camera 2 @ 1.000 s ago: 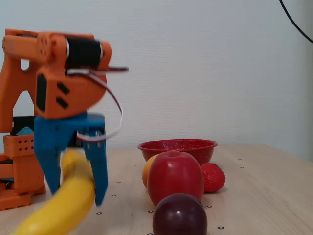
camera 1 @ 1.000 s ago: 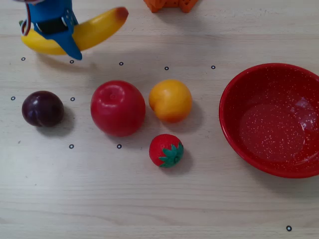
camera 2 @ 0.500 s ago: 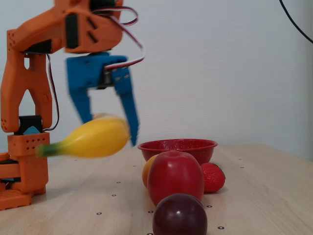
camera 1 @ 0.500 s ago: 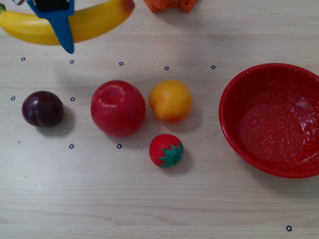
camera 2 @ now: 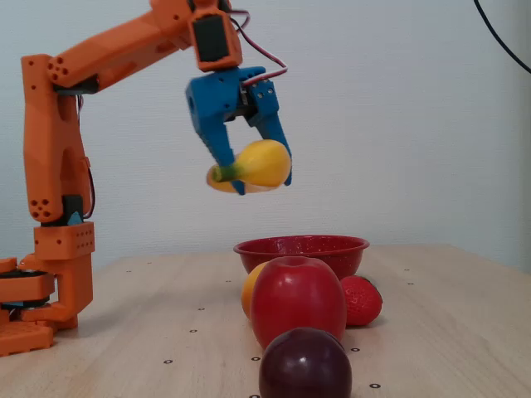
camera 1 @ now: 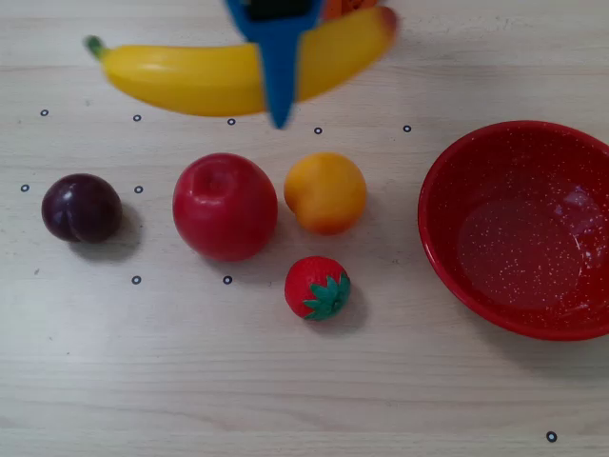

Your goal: Put the banana in the red bowl.

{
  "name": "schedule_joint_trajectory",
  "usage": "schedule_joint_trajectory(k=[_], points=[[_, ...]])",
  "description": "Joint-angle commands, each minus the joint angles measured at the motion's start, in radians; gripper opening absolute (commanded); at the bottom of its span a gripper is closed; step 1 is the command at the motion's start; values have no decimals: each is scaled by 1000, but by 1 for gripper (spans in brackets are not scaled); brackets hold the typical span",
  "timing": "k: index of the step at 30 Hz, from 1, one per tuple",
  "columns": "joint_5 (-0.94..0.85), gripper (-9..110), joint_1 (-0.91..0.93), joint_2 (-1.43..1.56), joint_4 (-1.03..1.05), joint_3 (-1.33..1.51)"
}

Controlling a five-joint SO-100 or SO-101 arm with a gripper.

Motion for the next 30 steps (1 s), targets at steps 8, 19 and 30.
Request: schedule_joint_trajectory(k=[8,19,30], points=[[-233,0,393,-46,81,-255],[-210,0,620,-267,-44,-318],[-118,0,675,-512,-187,-422]])
